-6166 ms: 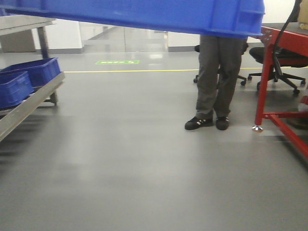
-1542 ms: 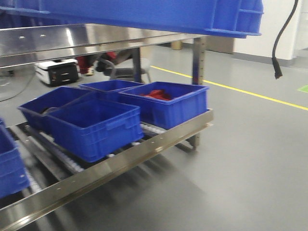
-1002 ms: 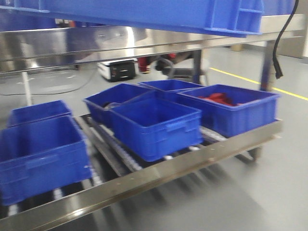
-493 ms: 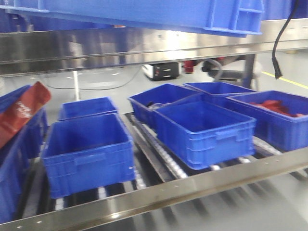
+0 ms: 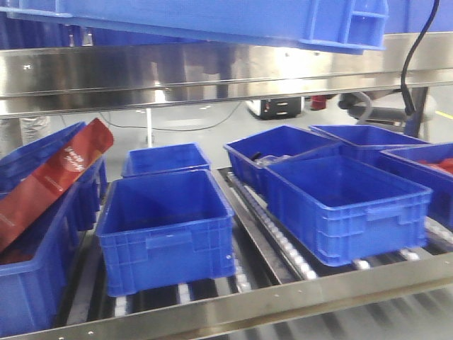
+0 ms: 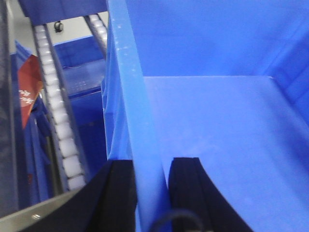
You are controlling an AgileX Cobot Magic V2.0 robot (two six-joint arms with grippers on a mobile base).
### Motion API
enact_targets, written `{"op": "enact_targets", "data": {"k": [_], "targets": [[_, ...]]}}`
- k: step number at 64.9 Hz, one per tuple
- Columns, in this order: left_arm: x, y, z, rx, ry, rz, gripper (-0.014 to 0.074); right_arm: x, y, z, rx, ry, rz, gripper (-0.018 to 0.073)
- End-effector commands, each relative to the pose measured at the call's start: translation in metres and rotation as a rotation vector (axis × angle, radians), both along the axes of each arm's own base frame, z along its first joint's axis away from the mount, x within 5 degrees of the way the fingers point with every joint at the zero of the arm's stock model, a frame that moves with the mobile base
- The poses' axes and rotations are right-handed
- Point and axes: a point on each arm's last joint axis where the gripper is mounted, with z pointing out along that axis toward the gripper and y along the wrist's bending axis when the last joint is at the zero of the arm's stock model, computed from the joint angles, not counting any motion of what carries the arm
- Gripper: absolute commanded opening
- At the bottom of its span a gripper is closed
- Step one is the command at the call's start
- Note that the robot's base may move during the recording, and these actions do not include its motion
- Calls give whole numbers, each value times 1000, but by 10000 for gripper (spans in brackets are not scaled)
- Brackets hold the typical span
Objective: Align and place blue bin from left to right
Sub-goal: 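Drive up to the other rack of blue bins holding the bin, then push the held blue bin forward onto the upper shelf with both grippers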
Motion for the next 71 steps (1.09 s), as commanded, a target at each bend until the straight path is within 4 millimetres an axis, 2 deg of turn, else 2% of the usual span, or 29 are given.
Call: {"op": "enact_targets", "data": {"k": [1,71], "targets": [[-16,-10,25,-86,-108,-75,-111,0,5,16,65,-113,-4,-68],[-16,-10,25,-86,-108,-75,-111,0,5,16,65,-113,-4,-68]]}}
